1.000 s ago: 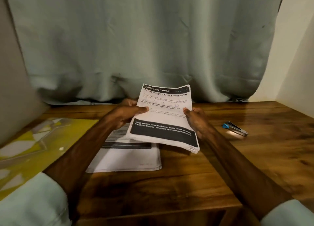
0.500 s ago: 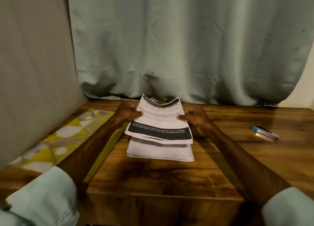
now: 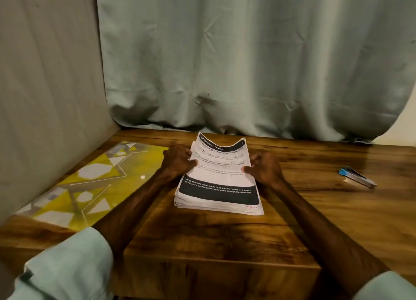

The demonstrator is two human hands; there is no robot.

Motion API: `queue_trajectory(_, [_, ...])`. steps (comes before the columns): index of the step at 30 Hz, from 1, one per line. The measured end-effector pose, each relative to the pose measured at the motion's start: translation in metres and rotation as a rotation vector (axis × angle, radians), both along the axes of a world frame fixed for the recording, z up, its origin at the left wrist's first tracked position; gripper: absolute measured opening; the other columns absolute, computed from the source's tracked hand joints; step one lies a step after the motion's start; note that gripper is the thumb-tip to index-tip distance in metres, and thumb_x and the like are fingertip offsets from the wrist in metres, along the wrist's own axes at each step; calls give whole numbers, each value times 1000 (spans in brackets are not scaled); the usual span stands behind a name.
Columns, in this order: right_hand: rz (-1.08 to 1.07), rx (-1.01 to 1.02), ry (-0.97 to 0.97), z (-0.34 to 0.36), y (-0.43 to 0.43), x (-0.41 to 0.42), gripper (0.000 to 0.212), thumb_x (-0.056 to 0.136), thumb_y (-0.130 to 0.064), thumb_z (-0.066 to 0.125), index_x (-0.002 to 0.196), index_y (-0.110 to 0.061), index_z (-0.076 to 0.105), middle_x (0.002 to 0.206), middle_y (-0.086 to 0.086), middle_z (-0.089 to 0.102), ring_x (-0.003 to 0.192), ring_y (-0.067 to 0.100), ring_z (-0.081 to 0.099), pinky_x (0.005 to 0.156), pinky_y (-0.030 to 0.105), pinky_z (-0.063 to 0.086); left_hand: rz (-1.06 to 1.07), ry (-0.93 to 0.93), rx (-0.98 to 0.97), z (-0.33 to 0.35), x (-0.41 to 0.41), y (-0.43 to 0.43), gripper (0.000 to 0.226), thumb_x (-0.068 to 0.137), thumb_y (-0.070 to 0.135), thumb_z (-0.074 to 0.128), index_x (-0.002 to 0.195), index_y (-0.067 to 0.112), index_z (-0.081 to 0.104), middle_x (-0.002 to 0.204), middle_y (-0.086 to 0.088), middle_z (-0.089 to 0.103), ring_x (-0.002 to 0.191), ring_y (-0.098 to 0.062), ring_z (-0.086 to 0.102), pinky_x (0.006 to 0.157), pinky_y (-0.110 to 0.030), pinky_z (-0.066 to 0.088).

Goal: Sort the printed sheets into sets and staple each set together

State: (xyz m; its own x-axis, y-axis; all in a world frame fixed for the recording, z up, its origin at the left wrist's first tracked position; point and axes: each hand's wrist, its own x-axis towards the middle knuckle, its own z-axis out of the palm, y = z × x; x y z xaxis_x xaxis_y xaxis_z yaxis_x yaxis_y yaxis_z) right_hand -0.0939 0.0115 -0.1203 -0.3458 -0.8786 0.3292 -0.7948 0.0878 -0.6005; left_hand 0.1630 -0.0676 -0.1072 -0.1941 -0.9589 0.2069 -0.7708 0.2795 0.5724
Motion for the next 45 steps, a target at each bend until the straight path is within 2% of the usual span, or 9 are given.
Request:
queue_trajectory(5, [-39, 149, 1, -12, 1, -4, 29, 87, -38, 79, 92, -9, 80, 96, 11, 78, 68, 19, 63, 52, 26, 40, -28, -25, 84, 1, -10, 11, 61, 88, 23, 79, 144, 18, 55, 150, -8, 54, 136, -32, 51, 111, -41, 44])
queue_trajectory(11, [-32, 170, 2, 2, 7, 8, 53, 88, -30, 81, 132, -6, 63, 139, 14, 63, 125, 33, 59, 98, 39, 47, -8, 70, 236, 15, -24, 12, 67, 67, 19, 95, 128, 16, 70, 136, -8, 67, 120, -28, 64, 102, -39, 53])
queue_trajectory(20, [29, 172, -97, 2, 20, 7, 51, 82, -25, 86, 125, -5, 68, 131, 13, 67, 117, 30, 64, 81, 30, 46, -92, 225, 308, -4, -24, -12, 85, 36, 40, 95, 116, 20, 74, 122, -2, 75, 103, -24, 72, 96, -45, 58])
queue_trajectory(26, [86, 173, -228, -4, 22, -2, 43, 71, -23, 93, 111, -15, 79, 116, 7, 76, 97, 23, 73, 87, 39, 60, -69, 448, 561, 23, -30, 31, 41, 87, 2, 77, 126, 2, 65, 124, -10, 70, 91, -27, 69, 69, -32, 52])
queue_trajectory(30, [174, 124, -475, -9, 27, -10, 37, 71, -9, 92, 106, -8, 79, 110, 7, 77, 78, 14, 75, 68, 23, 61, -43, 682, 471, 13, -35, 34, 35, 88, 0, 76, 122, -2, 68, 124, -20, 70, 87, -30, 72, 66, -36, 59])
queue_trajectory(33, [241, 116, -834, -7, 36, -14, 39, 71, -5, 91, 107, 0, 76, 106, 16, 77, 89, 31, 77, 87, 48, 62, -88, 839, 356, 13, -41, 41, 28, 89, 5, 77, 116, -2, 71, 117, -20, 73, 91, -31, 75, 80, -43, 62])
queue_trajectory(36, [381, 82, -1078, 2, 42, -17, 44, 78, -10, 87, 119, -1, 72, 116, 19, 74, 106, 39, 72, 99, 55, 55, -168, 892, 200, 24, -46, 50, 19, 90, 12, 78, 106, 3, 75, 104, -14, 78, 79, -19, 76, 69, -30, 62])
queue_trajectory(42, [456, -214, -1102, 43, 47, -31, 44, 87, -11, 81, 129, -7, 67, 126, 18, 70, 113, 41, 69, 101, 62, 51, -308, 991, -4, 67, -66, 68, 14, 94, 15, 73, 106, 8, 72, 95, 2, 77, 78, -8, 76, 62, -21, 58])
queue_trajectory(45, [365, -385, -938, 76, 55, -35, 37, 88, -9, 78, 124, -6, 68, 117, 11, 75, 99, 26, 76, 80, 40, 62, -374, 1110, -32, 83, -79, 75, 16, 98, 18, 69, 113, 12, 71, 105, -4, 79, 91, -17, 77, 73, -30, 62])
